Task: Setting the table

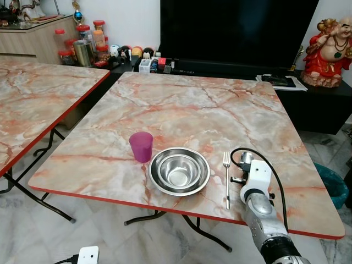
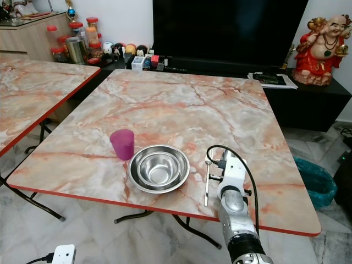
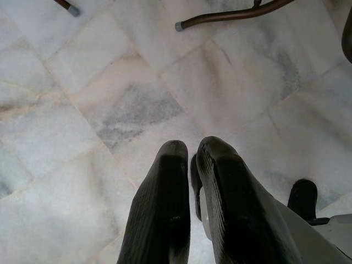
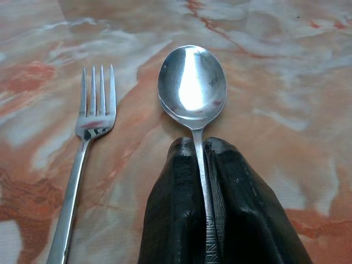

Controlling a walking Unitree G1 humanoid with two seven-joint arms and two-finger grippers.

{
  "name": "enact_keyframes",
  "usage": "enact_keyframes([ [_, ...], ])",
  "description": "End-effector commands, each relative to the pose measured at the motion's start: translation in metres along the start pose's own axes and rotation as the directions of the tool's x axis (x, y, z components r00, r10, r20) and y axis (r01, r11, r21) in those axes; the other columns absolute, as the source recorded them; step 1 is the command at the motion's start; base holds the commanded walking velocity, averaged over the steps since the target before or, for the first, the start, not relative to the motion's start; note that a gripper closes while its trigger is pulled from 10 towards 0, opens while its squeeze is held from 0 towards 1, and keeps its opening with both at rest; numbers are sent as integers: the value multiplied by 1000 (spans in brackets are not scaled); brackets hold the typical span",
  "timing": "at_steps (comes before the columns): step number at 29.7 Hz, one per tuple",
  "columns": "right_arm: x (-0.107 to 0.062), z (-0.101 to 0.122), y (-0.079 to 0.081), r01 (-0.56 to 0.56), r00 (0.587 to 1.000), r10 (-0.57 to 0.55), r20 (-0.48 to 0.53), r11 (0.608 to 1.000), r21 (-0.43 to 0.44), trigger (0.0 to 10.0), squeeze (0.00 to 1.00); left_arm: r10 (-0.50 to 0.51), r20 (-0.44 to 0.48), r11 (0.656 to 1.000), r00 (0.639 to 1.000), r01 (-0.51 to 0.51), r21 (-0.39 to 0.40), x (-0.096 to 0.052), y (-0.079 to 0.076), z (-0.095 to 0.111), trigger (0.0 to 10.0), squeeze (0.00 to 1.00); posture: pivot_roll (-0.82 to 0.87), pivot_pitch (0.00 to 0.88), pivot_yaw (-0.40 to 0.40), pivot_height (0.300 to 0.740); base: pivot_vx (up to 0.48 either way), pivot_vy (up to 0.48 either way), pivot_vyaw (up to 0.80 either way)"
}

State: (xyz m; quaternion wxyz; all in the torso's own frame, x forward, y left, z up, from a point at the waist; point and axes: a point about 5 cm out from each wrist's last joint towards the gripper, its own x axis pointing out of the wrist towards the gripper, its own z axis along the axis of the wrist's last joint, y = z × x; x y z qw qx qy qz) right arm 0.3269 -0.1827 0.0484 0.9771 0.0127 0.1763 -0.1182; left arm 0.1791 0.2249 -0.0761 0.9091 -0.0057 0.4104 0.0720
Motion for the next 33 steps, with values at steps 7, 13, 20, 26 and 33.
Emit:
enact_keyframes([
  [7, 0, -5, 2, -2, 1000, 3, -10, 1000, 7, 10000, 506, 9, -17, 1000, 1000, -9, -1, -2, 4, -7, 10000, 0, -21, 0, -35, 740, 0, 0, 0],
  [13, -1, -8, 4, -3, 1000, 3, -13, 1000, -1, 10000, 1000, -8, -27, 1000, 1000, 9, 23, -4, 2, -11, 10000, 0, -18, 0, -32, 740, 0, 0, 0],
  [20, 0, 1, 2, 6, 1000, -5, 21, 1000, -9, 10000, 0, -34, -23, 998, 999, 35, 47, -4, -1, -13, 10000, 0, -20, 0, -34, 740, 0, 0, 0],
  [26, -7, 61, 0, -38, 952, 43, 304, 999, -23, 10000, 0, 28, -44, 999, 999, -29, -26, -8, 9, -21, 10000, 0, -21, 0, -55, 740, 0, 0, 0],
  [33, -41, 43, 7, -63, 937, 54, 345, 998, 15, 10000, 0, 62, -78, 996, 995, -66, -51, -25, 28, -53, 10000, 0, -50, 0, -20, 740, 0, 0, 0],
])
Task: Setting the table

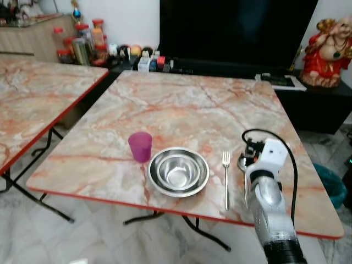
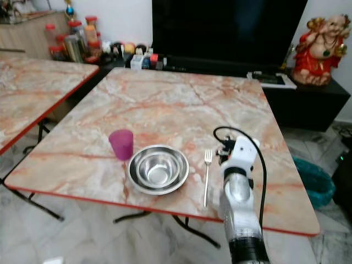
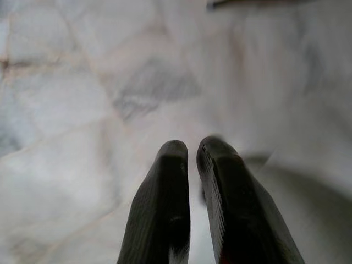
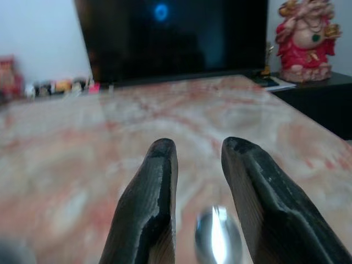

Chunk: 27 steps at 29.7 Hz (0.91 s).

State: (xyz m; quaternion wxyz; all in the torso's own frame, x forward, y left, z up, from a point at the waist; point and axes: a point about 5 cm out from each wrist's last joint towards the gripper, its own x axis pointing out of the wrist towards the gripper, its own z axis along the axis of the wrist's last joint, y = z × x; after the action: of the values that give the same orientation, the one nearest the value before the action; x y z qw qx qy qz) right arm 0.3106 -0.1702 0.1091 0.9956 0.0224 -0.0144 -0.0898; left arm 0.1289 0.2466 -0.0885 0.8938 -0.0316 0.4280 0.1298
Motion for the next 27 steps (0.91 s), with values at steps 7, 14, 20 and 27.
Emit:
enact_keyframes([
  [7, -21, 12, 6, -49, 994, 51, 99, 998, -26, 10000, 0, -19, 21, 999, 1000, 18, 33, 1, 1, 5, 10000, 0, -57, 0, -28, 740, 0, 0, 0],
  [14, -24, 11, -11, 39, 992, -40, 120, 999, 12, 10000, 0, -89, 95, 994, 991, 82, 69, 8, -25, 27, 10000, 0, -61, 0, -12, 740, 0, 0, 0],
  [20, -23, 17, -25, 68, 989, -66, 136, 998, -13, 10000, 0, -77, 132, 996, 988, 70, 56, 12, -23, 42, 10000, 0, -60, 0, -8, 740, 0, 0, 0],
  [27, -17, 16, -30, 94, 988, -91, 123, 995, -17, 10000, 0, -56, 120, 998, 991, 53, 28, 14, -22, 46, 10000, 0, -44, 4, -8, 740, 0, 119, 0],
])
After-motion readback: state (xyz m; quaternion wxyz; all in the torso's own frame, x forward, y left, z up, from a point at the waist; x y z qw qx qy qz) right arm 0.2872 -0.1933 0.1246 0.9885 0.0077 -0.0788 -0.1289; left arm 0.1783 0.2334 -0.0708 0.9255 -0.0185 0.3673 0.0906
